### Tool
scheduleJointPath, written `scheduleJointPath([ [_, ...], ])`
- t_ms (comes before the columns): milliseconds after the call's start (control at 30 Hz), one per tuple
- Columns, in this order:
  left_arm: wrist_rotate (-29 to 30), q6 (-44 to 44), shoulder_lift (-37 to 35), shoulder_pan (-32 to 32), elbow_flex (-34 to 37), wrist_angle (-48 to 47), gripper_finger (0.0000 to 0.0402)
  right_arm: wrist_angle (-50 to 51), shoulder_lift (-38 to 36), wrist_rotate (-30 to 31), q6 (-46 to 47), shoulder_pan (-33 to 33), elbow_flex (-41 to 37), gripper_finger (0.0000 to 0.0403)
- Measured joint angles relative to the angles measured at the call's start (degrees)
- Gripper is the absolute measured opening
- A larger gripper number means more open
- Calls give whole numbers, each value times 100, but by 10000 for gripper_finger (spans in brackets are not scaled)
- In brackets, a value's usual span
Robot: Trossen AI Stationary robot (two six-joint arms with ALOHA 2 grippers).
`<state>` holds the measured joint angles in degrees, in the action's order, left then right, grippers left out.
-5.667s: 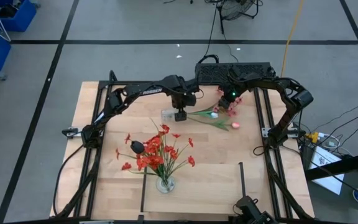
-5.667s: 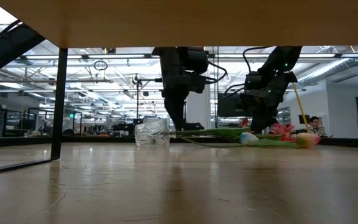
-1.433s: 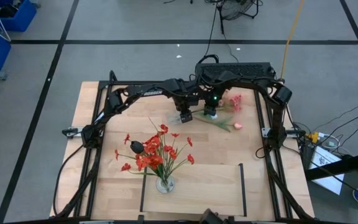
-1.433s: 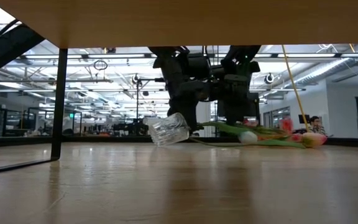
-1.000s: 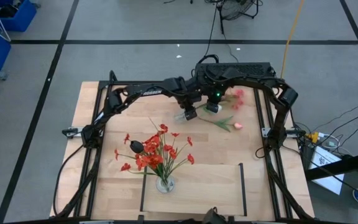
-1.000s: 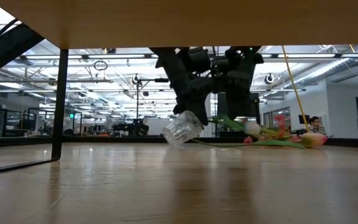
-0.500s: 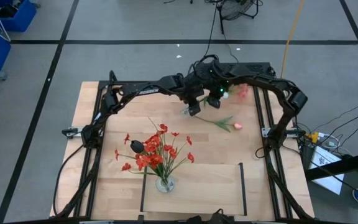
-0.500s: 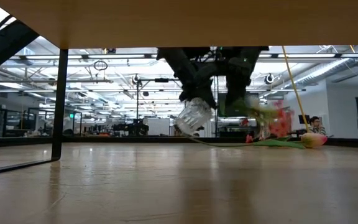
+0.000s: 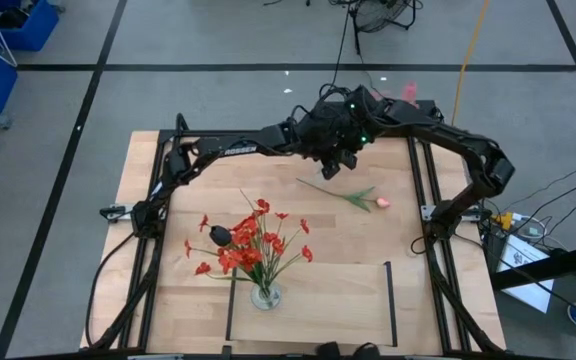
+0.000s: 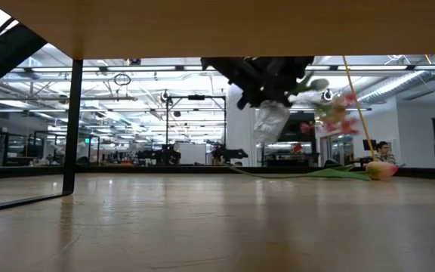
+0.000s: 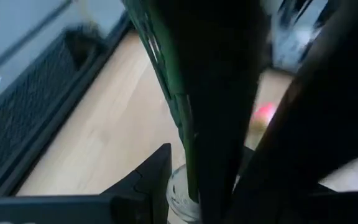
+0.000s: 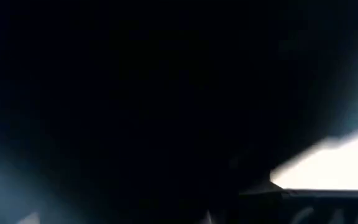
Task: Pick and place flowers into a vace then onto a shelf
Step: Put the pink tulip into the transparent vase
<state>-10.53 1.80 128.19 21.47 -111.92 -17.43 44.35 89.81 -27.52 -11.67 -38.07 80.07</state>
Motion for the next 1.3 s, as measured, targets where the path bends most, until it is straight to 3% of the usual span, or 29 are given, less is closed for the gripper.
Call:
scheduleJointPath([
  [167,-100,128,1,-76,-2,165,150,4,-47,-369,548,-8,-8,0],
  [400,-52,292,1,-135,0,297,150,-43,-125,-319,846,20,-20,0],
  [633,36,285,-3,-149,-4,842,150,-165,-358,-435,1709,-78,-20,0],
  [1000,77,344,-25,-141,-4,1461,150,-613,-583,-952,2663,-254,-20,0],
  [1233,78,328,-20,-140,-2,1581,150,-739,-679,-943,2942,-280,-22,0],
  [1300,89,333,-19,-125,-2,1718,150,-822,-791,-603,3015,-284,-26,0],
])
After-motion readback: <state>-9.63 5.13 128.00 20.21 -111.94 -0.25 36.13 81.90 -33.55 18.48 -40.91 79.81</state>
